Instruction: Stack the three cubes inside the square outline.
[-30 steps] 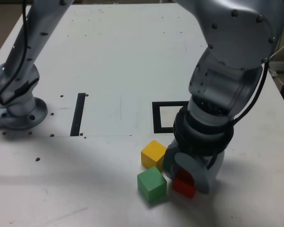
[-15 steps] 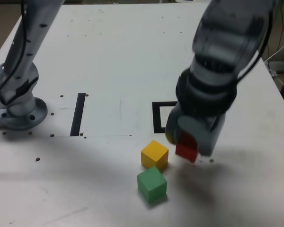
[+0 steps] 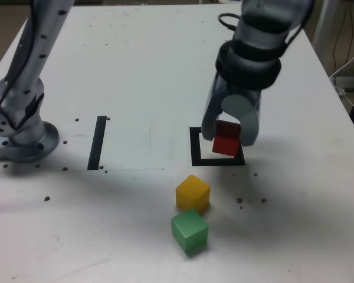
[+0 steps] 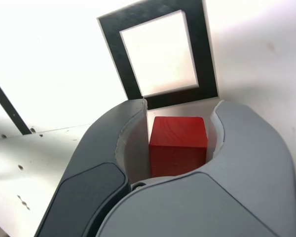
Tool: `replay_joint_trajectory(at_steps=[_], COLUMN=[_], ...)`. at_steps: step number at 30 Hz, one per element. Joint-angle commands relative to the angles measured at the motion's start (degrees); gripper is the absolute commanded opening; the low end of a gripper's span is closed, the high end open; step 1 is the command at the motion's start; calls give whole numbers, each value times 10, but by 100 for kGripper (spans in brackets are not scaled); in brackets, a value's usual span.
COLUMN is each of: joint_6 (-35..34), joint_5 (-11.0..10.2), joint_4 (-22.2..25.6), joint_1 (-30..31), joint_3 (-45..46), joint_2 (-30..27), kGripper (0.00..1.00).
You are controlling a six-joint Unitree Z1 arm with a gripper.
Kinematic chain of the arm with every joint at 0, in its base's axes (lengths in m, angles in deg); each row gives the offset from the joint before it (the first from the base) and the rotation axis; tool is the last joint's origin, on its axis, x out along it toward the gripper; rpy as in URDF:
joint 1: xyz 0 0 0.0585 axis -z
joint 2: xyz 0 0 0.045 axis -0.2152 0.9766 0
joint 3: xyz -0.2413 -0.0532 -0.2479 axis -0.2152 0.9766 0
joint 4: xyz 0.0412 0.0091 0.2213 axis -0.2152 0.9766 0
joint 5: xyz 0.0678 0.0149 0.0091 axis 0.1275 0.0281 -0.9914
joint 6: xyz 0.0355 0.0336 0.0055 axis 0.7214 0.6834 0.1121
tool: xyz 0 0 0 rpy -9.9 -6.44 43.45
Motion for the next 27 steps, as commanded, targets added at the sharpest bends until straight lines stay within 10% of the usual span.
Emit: replay_joint_trajectory(at_steps=[1, 27], joint_6=[-4, -2], joint_5=[8, 22], joint_4=[-21, -159], joint_1=[-15, -84], joint_3=[27, 174], joint_2=[-13, -47], kGripper=[20, 22])
